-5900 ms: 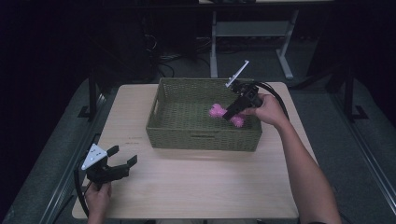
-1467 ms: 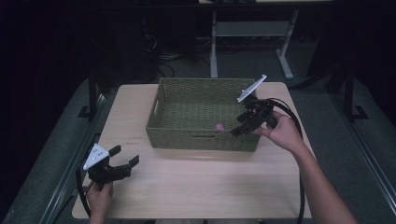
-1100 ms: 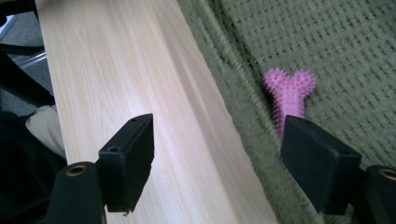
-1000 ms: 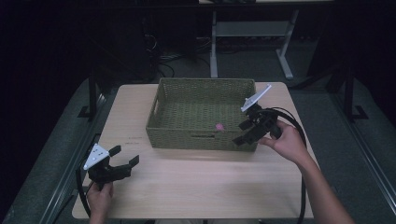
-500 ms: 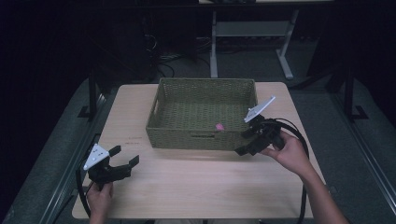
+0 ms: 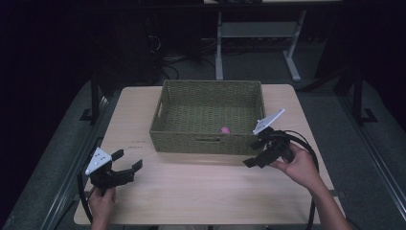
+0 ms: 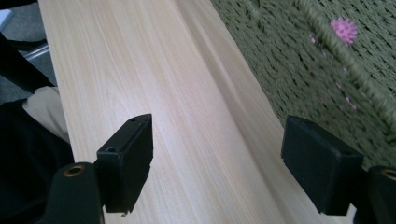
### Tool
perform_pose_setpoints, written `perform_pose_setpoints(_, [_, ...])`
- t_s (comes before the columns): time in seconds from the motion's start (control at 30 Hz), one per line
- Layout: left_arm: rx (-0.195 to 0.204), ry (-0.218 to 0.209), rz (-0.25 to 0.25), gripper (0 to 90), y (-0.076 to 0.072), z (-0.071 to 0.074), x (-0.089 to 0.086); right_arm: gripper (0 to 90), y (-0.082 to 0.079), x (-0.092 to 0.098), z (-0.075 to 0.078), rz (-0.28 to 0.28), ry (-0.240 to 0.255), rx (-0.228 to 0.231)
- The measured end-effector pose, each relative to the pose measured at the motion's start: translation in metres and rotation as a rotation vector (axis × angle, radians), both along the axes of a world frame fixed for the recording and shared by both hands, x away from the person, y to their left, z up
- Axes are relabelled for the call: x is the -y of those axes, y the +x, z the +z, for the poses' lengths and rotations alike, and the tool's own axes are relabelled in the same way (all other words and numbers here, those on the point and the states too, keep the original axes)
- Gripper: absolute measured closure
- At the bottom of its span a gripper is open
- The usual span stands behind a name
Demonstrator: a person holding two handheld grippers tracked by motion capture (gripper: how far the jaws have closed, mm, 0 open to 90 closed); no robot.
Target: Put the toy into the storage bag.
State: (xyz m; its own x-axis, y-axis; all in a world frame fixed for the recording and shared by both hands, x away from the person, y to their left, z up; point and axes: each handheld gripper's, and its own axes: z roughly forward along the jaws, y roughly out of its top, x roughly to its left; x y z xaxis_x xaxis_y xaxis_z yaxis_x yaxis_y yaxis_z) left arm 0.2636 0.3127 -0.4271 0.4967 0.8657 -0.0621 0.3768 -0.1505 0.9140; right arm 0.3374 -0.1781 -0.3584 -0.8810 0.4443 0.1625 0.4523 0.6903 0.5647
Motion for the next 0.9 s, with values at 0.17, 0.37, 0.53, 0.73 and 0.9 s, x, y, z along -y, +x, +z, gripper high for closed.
perform_pose_setpoints(0.17, [0.001,0.001,0.001,13.3,0.0,0.0,0.0,23.8,-0.005,0.003,-0.005,-0.007,0.004,-0.005])
perform_pose_setpoints(0.37, [0.002,-0.001,0.003,13.3,0.0,0.0,0.0,23.8,-0.011,0.01,-0.014,-0.029,0.019,-0.019])
perform_pose_setpoints(0.53, [0.0,0.006,-0.001,13.3,0.0,0.0,0.0,23.8,-0.016,0.02,-0.024,-0.056,0.014,-0.019])
perform_pose_setpoints(0.73, [0.0,0.008,-0.002,13.3,0.0,0.0,0.002,23.8,-0.021,0.029,-0.033,-0.083,0.023,-0.026])
perform_pose_setpoints(0.9, [-0.002,0.008,-0.001,13.3,0.0,-0.001,0.002,23.9,-0.025,0.037,-0.045,-0.101,0.016,-0.043])
